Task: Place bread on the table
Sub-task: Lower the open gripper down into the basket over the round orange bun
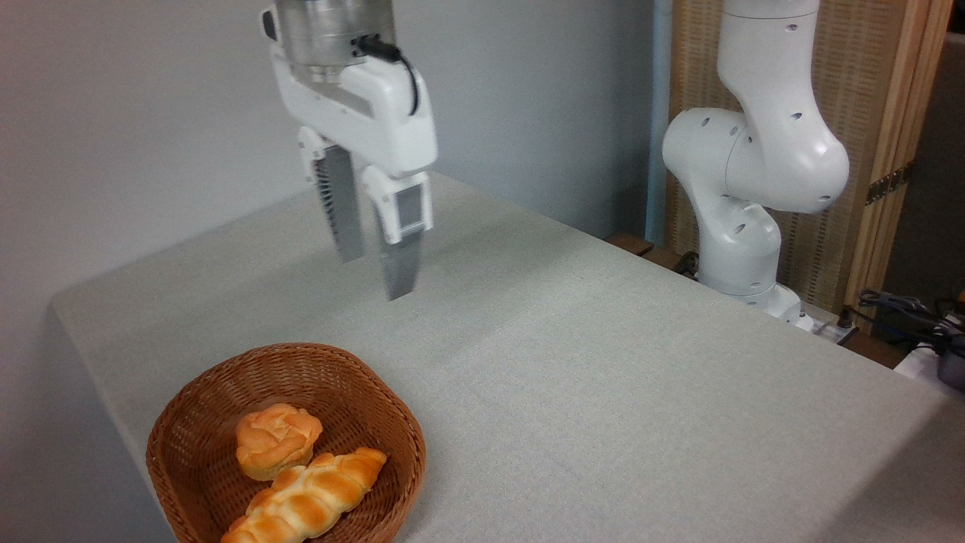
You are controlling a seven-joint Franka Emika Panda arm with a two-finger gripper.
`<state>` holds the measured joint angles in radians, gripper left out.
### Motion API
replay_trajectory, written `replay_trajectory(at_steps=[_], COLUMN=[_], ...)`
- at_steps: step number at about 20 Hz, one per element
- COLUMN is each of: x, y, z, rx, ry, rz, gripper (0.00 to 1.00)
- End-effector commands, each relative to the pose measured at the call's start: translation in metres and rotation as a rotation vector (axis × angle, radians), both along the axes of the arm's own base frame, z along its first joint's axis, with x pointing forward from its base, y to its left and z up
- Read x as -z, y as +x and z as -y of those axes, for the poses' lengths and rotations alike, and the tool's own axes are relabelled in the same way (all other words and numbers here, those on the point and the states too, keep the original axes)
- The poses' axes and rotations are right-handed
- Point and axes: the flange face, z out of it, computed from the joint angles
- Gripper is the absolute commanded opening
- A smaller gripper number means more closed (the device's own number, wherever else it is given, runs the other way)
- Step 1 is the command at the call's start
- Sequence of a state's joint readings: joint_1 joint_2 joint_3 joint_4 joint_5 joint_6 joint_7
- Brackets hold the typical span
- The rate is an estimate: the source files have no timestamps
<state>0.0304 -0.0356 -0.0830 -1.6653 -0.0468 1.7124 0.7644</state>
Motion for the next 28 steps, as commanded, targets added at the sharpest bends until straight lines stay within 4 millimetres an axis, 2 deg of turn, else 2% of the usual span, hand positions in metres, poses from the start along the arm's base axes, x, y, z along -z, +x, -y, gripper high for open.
replay_trajectory(at_steps=[1, 3, 6, 9, 11, 15, 18, 22, 24, 28], x=[0.023, 0.037, 0.073, 0.106, 0.128, 0.156, 0.165, 0.175, 0.181, 0.19], y=[0.03, 0.046, 0.068, 0.085, 0.09, 0.094, 0.094, 0.095, 0.094, 0.096], z=[0.014, 0.026, 0.045, 0.05, 0.067, 0.069, 0.068, 0.069, 0.082, 0.085], rx=[0.003, 0.018, 0.052, 0.062, 0.086, 0.095, 0.143, 0.155, 0.173, 0.17], ry=[-0.025, -0.031, -0.032, -0.042, -0.047, -0.046, 0.029, 0.044, 0.038, 0.033], rz=[0.07, 0.117, 0.148, 0.163, 0.153, 0.113, 0.112, 0.1, 0.09, 0.087], gripper=[1.0, 1.0, 1.0, 1.0, 1.0, 1.0, 1.0, 1.0, 1.0, 1.0])
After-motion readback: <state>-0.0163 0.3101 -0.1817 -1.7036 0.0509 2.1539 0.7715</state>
